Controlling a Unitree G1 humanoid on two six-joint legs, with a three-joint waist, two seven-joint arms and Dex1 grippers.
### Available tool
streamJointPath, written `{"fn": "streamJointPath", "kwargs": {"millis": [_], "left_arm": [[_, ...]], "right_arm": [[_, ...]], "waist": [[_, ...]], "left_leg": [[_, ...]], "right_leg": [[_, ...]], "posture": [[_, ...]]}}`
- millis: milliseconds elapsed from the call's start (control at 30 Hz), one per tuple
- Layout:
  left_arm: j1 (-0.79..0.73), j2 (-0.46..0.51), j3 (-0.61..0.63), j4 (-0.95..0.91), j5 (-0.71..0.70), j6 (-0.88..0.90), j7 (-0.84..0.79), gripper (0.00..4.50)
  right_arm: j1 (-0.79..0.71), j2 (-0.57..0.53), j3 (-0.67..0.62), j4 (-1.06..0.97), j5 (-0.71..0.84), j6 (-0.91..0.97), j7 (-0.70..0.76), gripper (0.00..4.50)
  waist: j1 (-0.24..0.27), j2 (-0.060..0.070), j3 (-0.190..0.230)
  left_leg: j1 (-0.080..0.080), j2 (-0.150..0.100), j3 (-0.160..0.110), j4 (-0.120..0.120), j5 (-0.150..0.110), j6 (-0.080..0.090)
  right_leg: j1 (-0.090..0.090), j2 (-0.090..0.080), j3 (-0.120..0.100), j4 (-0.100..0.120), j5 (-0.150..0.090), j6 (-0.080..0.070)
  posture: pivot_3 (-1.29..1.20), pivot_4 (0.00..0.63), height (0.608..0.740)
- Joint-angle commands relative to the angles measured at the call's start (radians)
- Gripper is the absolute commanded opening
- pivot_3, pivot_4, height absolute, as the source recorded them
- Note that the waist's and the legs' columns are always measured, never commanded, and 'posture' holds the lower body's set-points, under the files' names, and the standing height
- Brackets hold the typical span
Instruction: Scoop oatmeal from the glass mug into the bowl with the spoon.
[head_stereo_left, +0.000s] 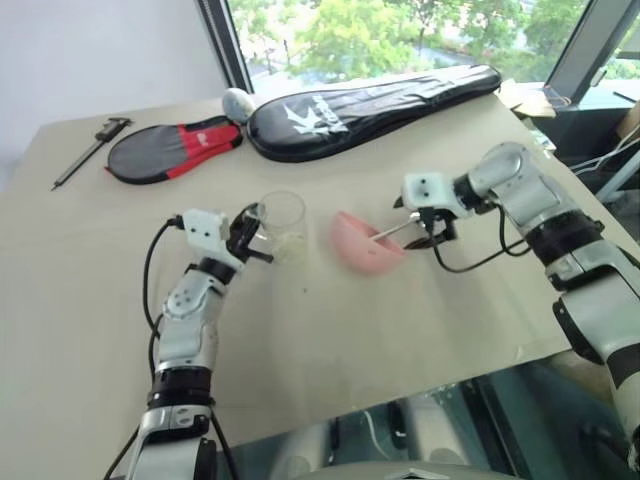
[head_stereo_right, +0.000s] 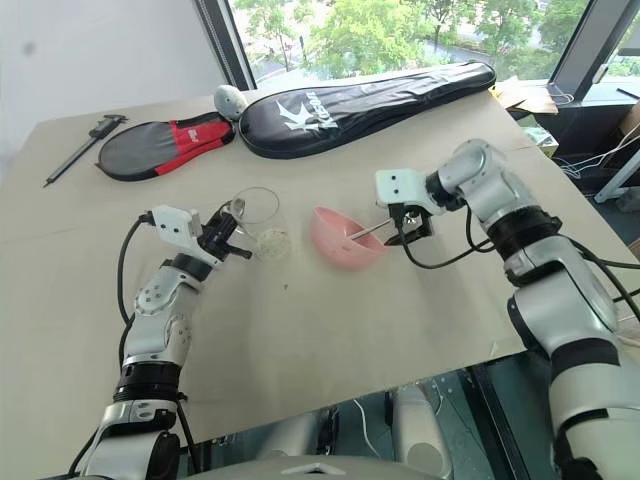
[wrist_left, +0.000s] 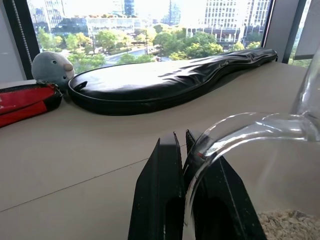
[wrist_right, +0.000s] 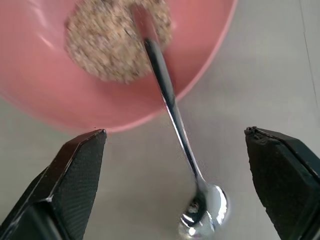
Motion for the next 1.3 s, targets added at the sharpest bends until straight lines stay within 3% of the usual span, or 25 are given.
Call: {"fn": "streamJointPath", "kwargs": {"millis": [33, 267, 667, 767, 933, 1267, 1300], "left_arm": [[0.043, 0.009, -0.005, 0.037, 0.033, 0.017, 0.003, 0.0], [0.057, 0.008, 0.001, 0.026, 0.033, 0.013, 0.01, 0.0], [0.075, 0.011, 0.005, 0.007, 0.032, 0.014, 0.02, 0.0], [0.078, 0.011, 0.005, 0.003, 0.031, 0.015, 0.022, 0.0], [0.09, 0.008, 0.004, -0.008, 0.031, 0.016, 0.027, 0.0], [0.093, 0.006, 0.001, -0.009, 0.032, 0.016, 0.029, 0.0], [0.093, 0.006, 0.001, -0.008, 0.032, 0.017, 0.029, 0.0]], "right_arm": [[-0.097, 0.033, 0.005, 0.168, -0.079, -0.098, 0.007, 4.46], [-0.181, 0.123, 0.027, 0.358, -0.217, -0.189, -0.027, 4.46], [-0.225, 0.198, 0.053, 0.436, -0.389, -0.255, -0.145, 4.46], [-0.226, 0.197, 0.057, 0.441, -0.418, -0.266, -0.15, 3.68], [-0.228, 0.201, 0.052, 0.447, -0.446, -0.282, -0.169, 1.32], [-0.231, 0.208, 0.033, 0.449, -0.455, -0.291, -0.18, 1.32], [-0.231, 0.208, 0.031, 0.449, -0.454, -0.292, -0.18, 0.8]], "waist": [[0.0, 0.0, 0.0], [-0.001, 0.001, 0.0], [-0.003, 0.001, 0.0], [-0.003, 0.001, 0.0], [-0.003, 0.001, 0.0], [-0.003, 0.002, 0.0], [-0.003, 0.002, 0.0]], "left_leg": [[0.0, 0.0, 0.0, 0.0, 0.0, 0.0], [0.0, 0.0, 0.0, -0.001, 0.0, 0.0], [0.0, 0.0, -0.001, -0.001, 0.0, -0.001], [0.0, 0.0, -0.001, -0.001, 0.0, -0.001], [0.001, -0.001, -0.001, -0.001, 0.001, -0.002], [0.001, -0.001, -0.001, -0.001, 0.001, -0.003], [0.001, -0.001, -0.001, -0.001, 0.001, -0.003]], "right_leg": [[0.0, 0.0, 0.0, 0.0, 0.0, 0.0], [-0.001, 0.0, 0.0, 0.0, 0.0, 0.0], [-0.001, 0.0, 0.0, 0.001, 0.0, 0.0], [-0.001, 0.0, 0.0, 0.001, 0.0, 0.0], [-0.001, 0.0, 0.0, 0.002, 0.0, 0.0], [-0.001, 0.0, 0.0, 0.003, 0.0, -0.001], [-0.001, 0.0, 0.001, 0.003, 0.0, -0.001]], "posture": [[0.0, 0.15, 0.74], [0.0, 0.15, 0.74], [0.0, 0.15, 0.74], [0.0, 0.15, 0.74], [0.0, 0.15, 0.74], [0.0, 0.15, 0.74], [0.0, 0.15, 0.74]]}}
